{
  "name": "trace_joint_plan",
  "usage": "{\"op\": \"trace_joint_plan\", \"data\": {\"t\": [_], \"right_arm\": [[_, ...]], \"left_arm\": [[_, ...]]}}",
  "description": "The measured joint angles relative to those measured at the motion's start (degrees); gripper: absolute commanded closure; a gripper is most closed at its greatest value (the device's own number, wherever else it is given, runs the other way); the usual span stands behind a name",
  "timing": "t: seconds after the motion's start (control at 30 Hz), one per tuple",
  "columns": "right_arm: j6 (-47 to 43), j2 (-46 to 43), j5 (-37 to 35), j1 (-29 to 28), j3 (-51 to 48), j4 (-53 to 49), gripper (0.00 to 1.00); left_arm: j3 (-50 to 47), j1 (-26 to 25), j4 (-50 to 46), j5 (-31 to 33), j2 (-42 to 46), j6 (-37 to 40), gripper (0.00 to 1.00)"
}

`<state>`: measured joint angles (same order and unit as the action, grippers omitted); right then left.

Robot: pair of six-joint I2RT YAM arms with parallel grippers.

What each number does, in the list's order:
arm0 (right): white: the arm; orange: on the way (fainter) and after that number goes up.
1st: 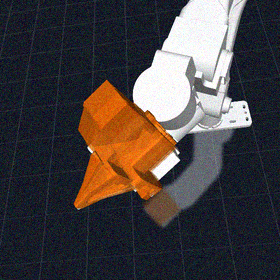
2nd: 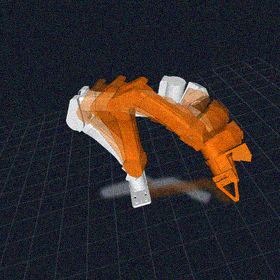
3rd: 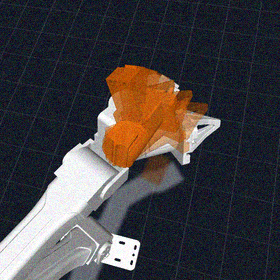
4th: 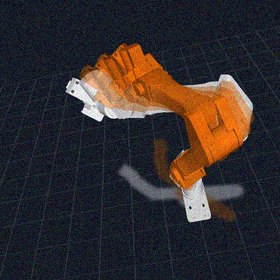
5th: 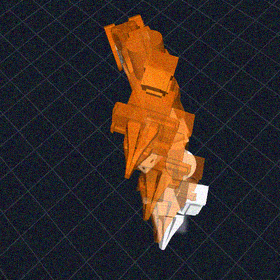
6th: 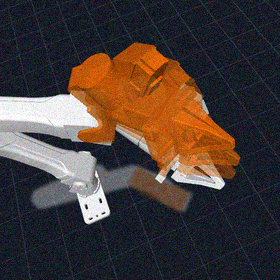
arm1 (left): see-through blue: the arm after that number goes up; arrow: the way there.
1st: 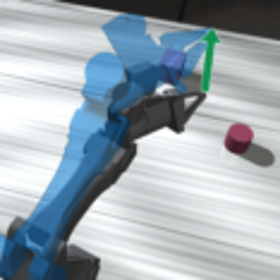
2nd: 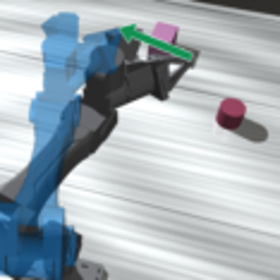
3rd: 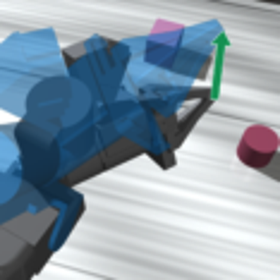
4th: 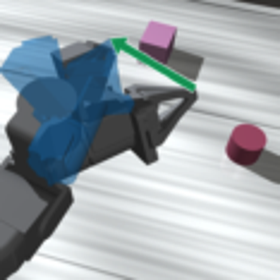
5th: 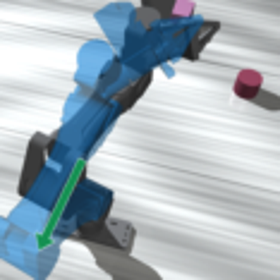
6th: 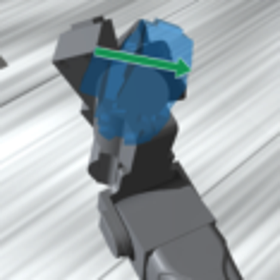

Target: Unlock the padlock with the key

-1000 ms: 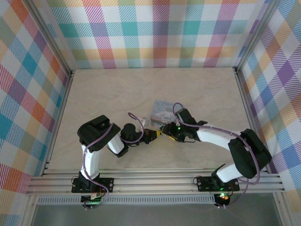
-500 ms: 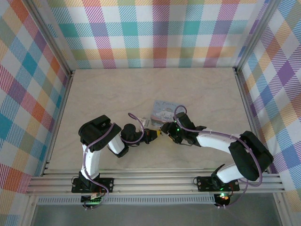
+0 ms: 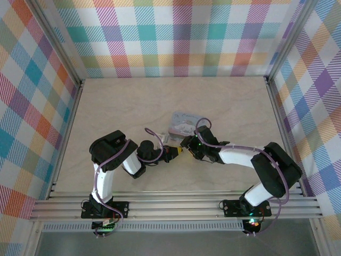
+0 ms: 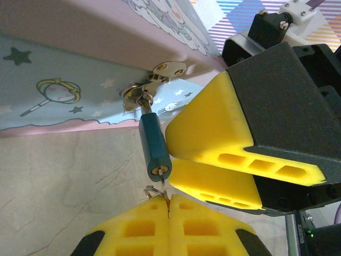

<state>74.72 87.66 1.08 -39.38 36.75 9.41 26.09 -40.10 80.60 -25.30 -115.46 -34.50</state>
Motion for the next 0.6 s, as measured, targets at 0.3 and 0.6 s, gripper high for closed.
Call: {"op": "trace_joint_plan", "data": {"t": [0.3, 0.6], "right_arm": [[0.02, -0.02, -0.33, -0.04, 0.13, -0.24, 0.45], [-0.37, -2.12, -1.33, -0.09, 0.92, -1.40, 0.45]], "left_arm": [[0.09, 0.17, 0.61, 0.35, -0.35, -1.03, 1.00], [1.88, 0.44, 0.63, -0.26, -1.46, -2.29, 1.00]]}}
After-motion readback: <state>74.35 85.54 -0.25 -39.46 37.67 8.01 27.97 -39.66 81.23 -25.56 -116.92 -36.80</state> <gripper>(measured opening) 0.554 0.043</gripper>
